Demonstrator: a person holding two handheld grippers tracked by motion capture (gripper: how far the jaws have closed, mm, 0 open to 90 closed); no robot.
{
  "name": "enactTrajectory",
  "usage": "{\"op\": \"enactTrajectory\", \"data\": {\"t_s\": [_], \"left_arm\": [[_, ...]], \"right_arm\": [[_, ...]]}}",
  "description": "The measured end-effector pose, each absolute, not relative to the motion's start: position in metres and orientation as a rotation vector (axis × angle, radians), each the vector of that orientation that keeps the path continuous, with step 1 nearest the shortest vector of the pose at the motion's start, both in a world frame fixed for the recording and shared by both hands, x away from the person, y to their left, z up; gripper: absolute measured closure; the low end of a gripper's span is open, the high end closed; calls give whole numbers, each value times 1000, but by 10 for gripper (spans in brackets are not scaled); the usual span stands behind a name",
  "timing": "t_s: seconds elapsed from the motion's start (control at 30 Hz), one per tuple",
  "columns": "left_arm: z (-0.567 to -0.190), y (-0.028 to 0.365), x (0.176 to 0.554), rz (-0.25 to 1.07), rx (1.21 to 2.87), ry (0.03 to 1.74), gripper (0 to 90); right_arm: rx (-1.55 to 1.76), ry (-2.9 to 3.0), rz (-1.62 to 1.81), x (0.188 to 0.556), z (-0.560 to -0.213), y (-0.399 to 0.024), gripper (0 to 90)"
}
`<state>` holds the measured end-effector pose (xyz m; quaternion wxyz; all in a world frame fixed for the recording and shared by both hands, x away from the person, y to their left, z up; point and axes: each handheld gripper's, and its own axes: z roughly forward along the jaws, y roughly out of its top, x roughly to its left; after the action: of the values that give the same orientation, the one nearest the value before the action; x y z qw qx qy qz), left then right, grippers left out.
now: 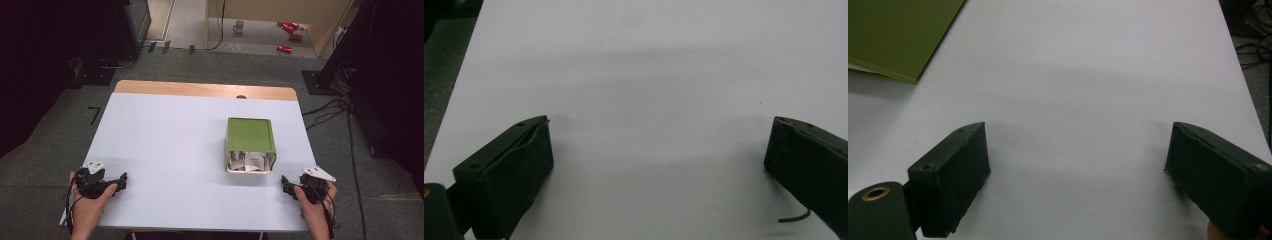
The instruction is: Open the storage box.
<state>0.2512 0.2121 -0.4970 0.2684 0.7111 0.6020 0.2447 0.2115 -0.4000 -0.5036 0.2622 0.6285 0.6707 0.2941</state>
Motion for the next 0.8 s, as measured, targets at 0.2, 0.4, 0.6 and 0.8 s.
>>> {"op": "enactTrajectory", "data": {"t_s": [0.2, 0.4, 0.6, 0.8], "left_arm": [[-497, 212, 251, 661, 1914, 1622, 0], [-497, 212, 251, 663, 1912, 1621, 0], [-497, 212, 251, 661, 1914, 1621, 0], [-497, 212, 251, 662, 1912, 1620, 0]], "right_arm": [[1707, 1818, 793, 212, -503, -400, 100], [1704, 1817, 793, 211, -503, -400, 101], [1731, 1770, 840, 209, -499, -399, 145], [1715, 1714, 912, 203, -484, -390, 208]]}}
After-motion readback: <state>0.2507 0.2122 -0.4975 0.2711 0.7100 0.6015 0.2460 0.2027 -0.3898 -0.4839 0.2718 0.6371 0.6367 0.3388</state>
